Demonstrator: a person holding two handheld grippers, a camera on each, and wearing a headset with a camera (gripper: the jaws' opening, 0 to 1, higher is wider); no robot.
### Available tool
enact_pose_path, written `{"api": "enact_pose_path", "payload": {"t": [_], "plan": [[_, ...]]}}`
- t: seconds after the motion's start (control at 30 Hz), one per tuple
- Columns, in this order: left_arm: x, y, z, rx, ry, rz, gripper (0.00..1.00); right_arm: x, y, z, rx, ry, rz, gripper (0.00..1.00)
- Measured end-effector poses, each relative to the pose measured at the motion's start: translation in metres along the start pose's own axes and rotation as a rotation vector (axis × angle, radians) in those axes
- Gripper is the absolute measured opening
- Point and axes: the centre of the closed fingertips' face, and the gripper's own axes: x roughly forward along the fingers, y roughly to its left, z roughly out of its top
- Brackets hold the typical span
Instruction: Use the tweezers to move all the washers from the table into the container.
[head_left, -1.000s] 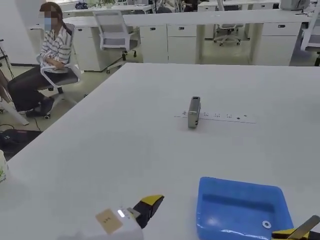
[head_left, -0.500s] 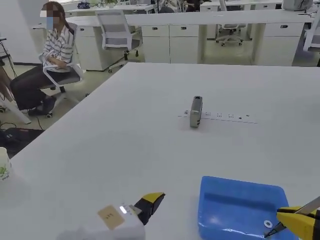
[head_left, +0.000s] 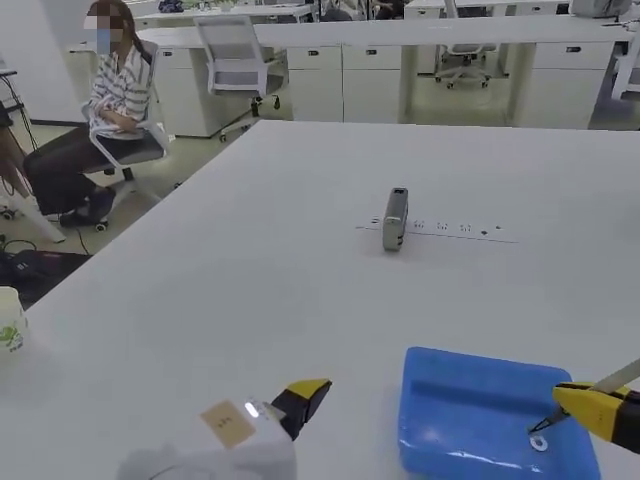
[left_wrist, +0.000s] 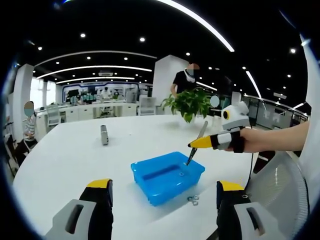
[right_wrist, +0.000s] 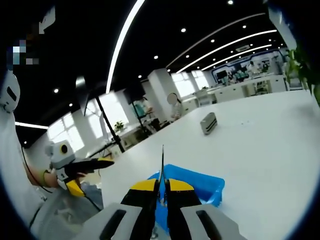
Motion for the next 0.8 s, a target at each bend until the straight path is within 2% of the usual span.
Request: {"api": "enact_pose_path", "payload": {"t": [0.17,0.4,0.57,0.8], "plan": [[0.0,0.0,-0.001,0.003,0.004,-0.001,0.87,0.007,-0.011,-0.002,0.006,0.01,-0.03,0.03],[0.0,0.001,-0.002,0.005,0.01,0.003,0.86,0.017,-0.021,-0.013,0.004,0.056,-0.054,0.03],[0.0,0.0,-0.003,0.01,0.019,0.002,0.85,0.023,-0.031,-0.024,-0.039,0.116,-0.095,0.03],[0.0,0.001,-0.005,0.013,0.028,0.003,0.84,0.03,-0.036,-0.037,-0.074,0.17,-0.108,0.03]]}}
